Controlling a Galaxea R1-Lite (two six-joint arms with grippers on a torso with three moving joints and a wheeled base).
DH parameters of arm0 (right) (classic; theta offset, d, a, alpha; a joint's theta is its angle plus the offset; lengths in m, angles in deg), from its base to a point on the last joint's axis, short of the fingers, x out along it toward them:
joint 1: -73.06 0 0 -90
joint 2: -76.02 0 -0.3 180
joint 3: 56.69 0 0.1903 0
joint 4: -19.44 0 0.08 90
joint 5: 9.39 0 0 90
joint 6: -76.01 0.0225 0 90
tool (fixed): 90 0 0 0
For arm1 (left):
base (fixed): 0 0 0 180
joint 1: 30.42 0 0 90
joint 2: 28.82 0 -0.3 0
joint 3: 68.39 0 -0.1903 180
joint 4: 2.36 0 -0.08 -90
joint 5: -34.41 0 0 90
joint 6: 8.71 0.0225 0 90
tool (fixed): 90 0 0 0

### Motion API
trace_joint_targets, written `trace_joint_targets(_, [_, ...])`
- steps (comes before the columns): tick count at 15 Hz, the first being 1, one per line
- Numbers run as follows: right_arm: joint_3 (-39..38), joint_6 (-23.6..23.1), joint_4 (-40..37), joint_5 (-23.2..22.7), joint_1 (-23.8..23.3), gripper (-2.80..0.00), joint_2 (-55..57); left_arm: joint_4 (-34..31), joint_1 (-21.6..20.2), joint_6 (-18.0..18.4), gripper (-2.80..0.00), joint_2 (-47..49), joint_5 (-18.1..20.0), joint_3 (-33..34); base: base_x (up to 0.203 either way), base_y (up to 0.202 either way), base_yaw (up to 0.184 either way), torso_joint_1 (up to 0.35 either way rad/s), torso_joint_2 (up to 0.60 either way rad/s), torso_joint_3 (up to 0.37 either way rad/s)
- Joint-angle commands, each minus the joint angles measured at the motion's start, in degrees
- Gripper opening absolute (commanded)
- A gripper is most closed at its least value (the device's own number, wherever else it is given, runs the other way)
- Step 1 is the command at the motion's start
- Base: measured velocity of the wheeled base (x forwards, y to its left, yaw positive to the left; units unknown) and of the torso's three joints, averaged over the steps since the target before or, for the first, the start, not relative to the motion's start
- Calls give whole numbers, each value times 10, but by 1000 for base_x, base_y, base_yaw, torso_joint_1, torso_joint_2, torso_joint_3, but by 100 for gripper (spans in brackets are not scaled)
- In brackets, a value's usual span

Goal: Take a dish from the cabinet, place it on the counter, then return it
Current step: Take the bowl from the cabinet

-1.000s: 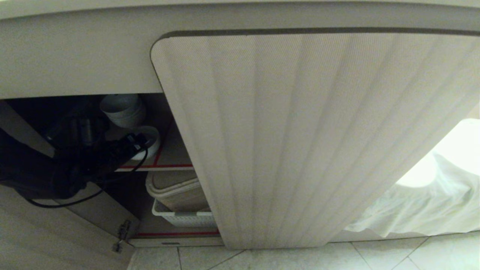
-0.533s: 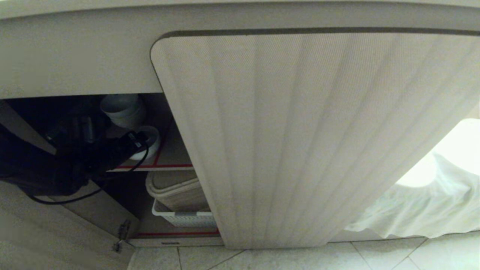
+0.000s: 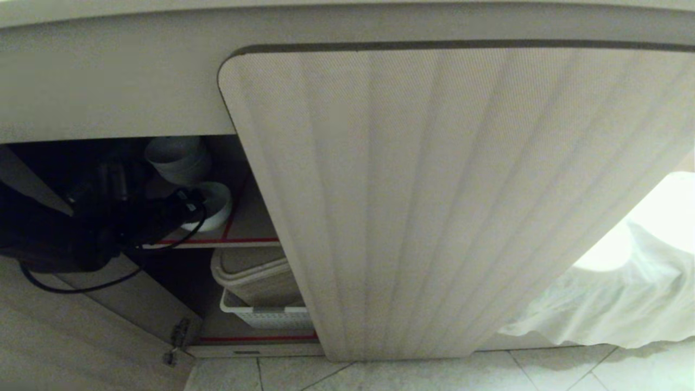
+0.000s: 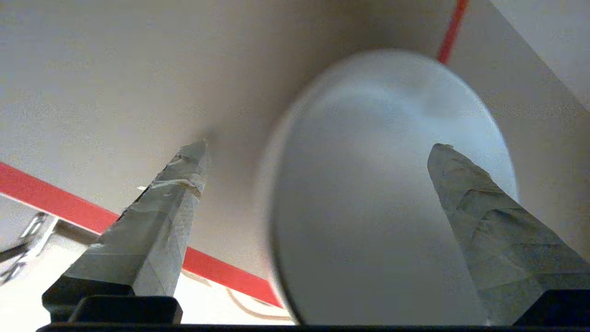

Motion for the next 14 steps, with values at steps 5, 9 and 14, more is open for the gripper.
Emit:
trace_joint_targets(5, [0,1,0,0,0,-280,1,-31,-5,-2,0,1,4,-26,0,0,0,0,0,0])
trace_joint_targets(9, [0,1,0,0,0,-280,1,-67,-5,-2,0,9,4,-57,0,0,0,0,0,0])
trace_joint_targets(14, [0,1,0,0,0,-280,1,-122,-5,-4,0,18,4,-100,0,0,0,0,0,0])
